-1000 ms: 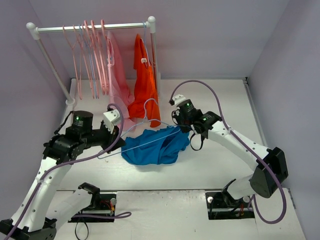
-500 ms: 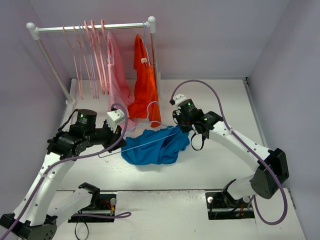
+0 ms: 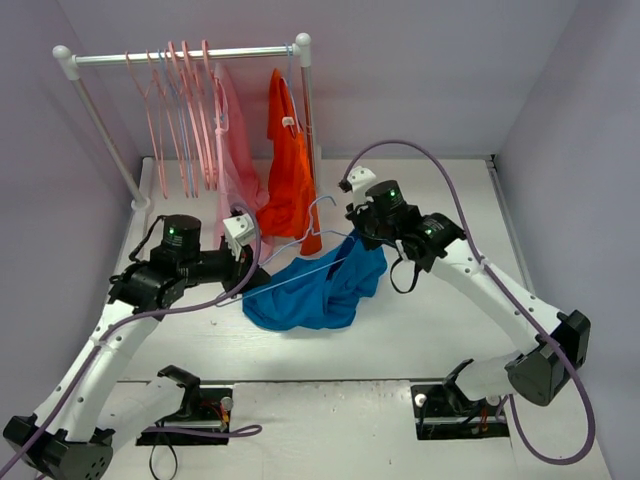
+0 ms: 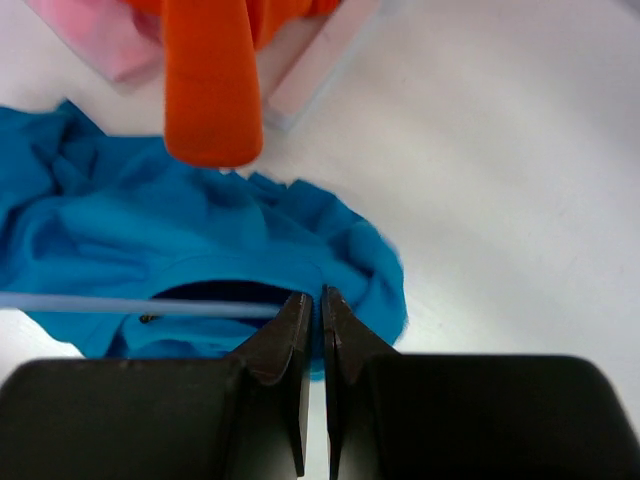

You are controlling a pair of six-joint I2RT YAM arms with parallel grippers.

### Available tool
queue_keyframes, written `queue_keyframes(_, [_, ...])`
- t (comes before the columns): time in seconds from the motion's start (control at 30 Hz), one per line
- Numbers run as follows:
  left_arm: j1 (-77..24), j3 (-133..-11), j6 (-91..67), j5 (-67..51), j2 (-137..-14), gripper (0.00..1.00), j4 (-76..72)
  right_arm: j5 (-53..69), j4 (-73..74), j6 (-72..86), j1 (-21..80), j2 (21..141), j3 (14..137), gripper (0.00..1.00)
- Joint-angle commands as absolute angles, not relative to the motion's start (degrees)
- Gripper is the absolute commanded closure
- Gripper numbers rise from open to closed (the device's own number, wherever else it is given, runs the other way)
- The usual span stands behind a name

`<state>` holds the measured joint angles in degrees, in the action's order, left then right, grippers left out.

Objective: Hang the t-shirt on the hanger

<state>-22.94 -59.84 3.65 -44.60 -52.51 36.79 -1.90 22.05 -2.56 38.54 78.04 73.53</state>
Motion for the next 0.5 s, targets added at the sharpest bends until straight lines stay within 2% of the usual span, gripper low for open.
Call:
queue_keyframes(0.0, [-23.38, -62.05, 1.79, -52.23, -53.5, 1.0, 25.32, -0.5, 20.24, -6.53, 38.32, 74.59, 79.89, 0.99])
queue_keyframes(0.13, [-23.38, -62.67, -0.04, -53.7, -53.97, 1.0, 20.34, 2.72, 20.74, -7.91, 38.41, 74.36, 85.26, 0.99])
queue_keyframes(0.47, [-23.38, -63.76, -12.93, -54.54, -56.11, 1.0, -4.43, 7.0, 21.79, -8.0, 38.75, 76.08, 99.82, 0.96])
